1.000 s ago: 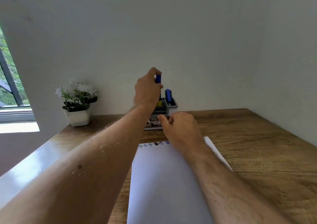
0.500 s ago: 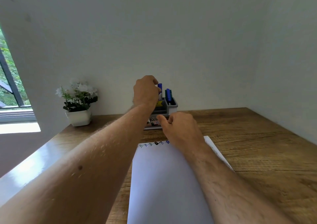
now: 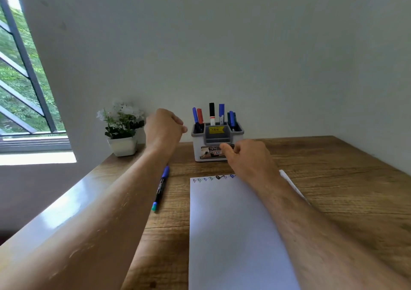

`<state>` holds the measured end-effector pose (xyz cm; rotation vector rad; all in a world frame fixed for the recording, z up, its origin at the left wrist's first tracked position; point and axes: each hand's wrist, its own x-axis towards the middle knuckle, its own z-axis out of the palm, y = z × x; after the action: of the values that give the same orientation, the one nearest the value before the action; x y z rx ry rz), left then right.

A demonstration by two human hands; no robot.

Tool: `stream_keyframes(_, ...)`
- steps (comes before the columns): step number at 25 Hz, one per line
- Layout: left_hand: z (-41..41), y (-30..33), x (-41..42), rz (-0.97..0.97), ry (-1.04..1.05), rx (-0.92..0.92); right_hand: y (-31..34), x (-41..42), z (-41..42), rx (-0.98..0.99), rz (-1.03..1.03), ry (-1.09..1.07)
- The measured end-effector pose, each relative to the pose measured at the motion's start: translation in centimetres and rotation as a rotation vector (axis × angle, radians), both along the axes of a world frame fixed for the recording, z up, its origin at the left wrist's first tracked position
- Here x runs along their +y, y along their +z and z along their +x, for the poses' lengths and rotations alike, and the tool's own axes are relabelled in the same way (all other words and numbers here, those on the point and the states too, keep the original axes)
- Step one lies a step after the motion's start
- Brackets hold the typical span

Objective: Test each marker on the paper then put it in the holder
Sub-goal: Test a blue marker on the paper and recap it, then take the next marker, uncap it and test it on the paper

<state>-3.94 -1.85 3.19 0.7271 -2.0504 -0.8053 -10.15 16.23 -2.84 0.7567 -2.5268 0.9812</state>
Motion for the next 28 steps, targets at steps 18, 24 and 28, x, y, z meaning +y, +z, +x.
stream_keyframes(18,3.6,-2.5,-1.0,-0.153,0.103,-0.739,0.3,0.3,0.1,0.027,0.045,0.029)
stream_keyframes(24,3.3,-2.4,0.5,-0.129,0.057,-0.794,0.3,0.1,0.3,0.027,0.032,0.028)
stream_keyframes(28,3.1,-2.2,1.7,-0.123,0.042,-0.862,0.4,0.2,0.5,0.018,0.037,0.034)
